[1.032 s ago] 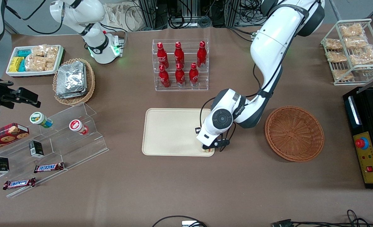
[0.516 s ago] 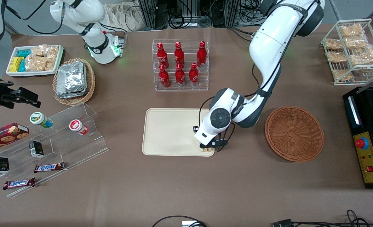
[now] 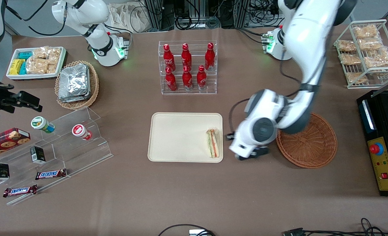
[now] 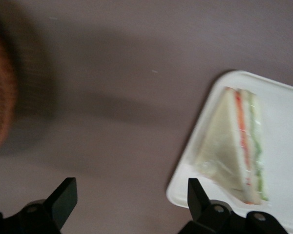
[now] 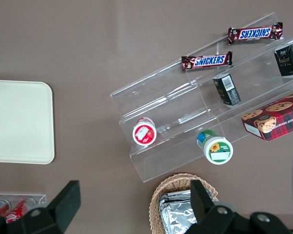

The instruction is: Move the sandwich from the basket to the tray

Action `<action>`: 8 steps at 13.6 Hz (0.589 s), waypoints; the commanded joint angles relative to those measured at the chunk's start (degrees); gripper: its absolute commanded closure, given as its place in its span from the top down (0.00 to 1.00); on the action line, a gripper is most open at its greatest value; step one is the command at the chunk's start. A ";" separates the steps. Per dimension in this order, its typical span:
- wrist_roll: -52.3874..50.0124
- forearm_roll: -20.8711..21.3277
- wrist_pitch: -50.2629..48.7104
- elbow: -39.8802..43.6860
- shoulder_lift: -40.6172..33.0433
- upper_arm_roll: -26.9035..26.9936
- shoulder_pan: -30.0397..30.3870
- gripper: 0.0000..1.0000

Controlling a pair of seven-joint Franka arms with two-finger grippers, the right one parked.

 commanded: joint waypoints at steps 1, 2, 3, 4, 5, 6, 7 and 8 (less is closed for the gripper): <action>0.89 3.30 8.73 -16.25 -10.52 -0.66 4.11 1.00; 3.94 3.31 15.41 -23.46 -14.13 -0.67 5.69 1.00; 8.84 3.31 21.22 -29.45 -17.04 -0.58 6.67 1.00; 12.63 3.31 23.71 -33.16 -18.98 -0.58 8.85 1.00; 15.72 3.31 23.30 -33.81 -19.87 -0.58 11.14 1.00; 20.10 3.40 21.90 -33.38 -20.83 -0.49 12.55 1.00; 24.15 3.49 19.63 -31.46 -21.11 -0.49 15.17 1.00; 26.01 3.49 15.86 -27.53 -20.32 -0.49 18.16 1.00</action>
